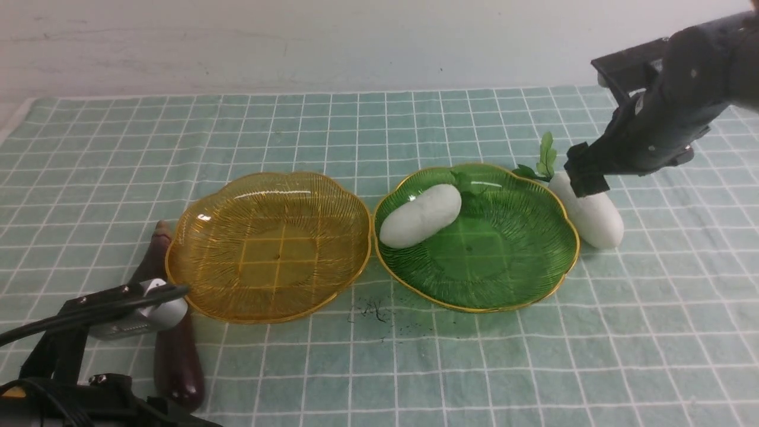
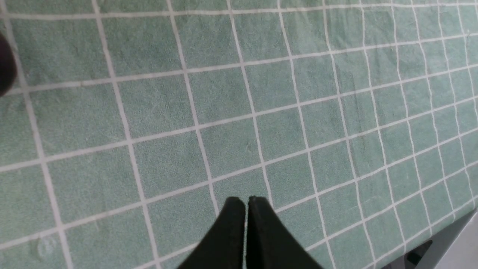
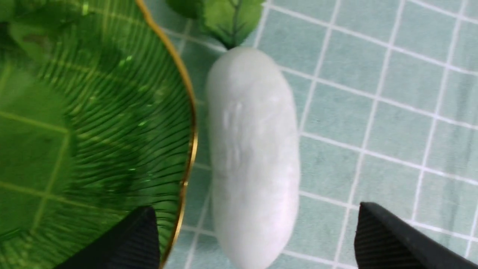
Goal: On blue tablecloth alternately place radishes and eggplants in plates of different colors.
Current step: 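Place the white radish on the plate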
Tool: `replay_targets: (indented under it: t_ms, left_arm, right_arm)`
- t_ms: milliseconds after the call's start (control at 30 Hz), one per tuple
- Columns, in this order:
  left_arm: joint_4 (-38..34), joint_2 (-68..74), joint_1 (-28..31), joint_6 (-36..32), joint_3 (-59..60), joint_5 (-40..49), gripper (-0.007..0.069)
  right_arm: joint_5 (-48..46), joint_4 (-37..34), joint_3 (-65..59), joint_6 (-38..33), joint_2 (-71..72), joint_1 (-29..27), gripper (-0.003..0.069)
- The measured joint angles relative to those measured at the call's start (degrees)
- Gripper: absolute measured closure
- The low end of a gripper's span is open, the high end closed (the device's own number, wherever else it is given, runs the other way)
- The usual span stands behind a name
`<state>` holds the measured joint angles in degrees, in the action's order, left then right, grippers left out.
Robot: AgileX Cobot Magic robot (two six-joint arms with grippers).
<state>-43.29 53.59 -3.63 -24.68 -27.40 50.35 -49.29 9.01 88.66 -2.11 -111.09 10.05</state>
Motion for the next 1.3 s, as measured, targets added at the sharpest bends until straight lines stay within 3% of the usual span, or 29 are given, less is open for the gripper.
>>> replay_targets:
  t_ms: [333, 733, 1000, 1300]
  left_arm:
    - [0.0, 0.0, 0.0, -0.05, 0.0, 0.0, 0.0631]
    - [0.0, 0.0, 0.0, -0.05, 0.0, 0.0, 0.0631]
    - [0.0, 0.0, 0.0, -0.05, 0.0, 0.0, 0.0631]
    - [0.0, 0.0, 0.0, -0.05, 0.0, 0.0, 0.0631]
  right_arm:
    - [3.05, 3.75, 0.0, 3.23, -5.46, 0.0, 0.0084]
    - [4.96, 6.32, 0.29, 4.69, -8.94, 0.0, 0.0103]
    - [4.7, 6.56, 0.57, 4.74, -10.17, 0.0, 0.0219]
    - [-1.11, 9.29, 2.23, 5.77, -10.26, 0.04, 0.022]
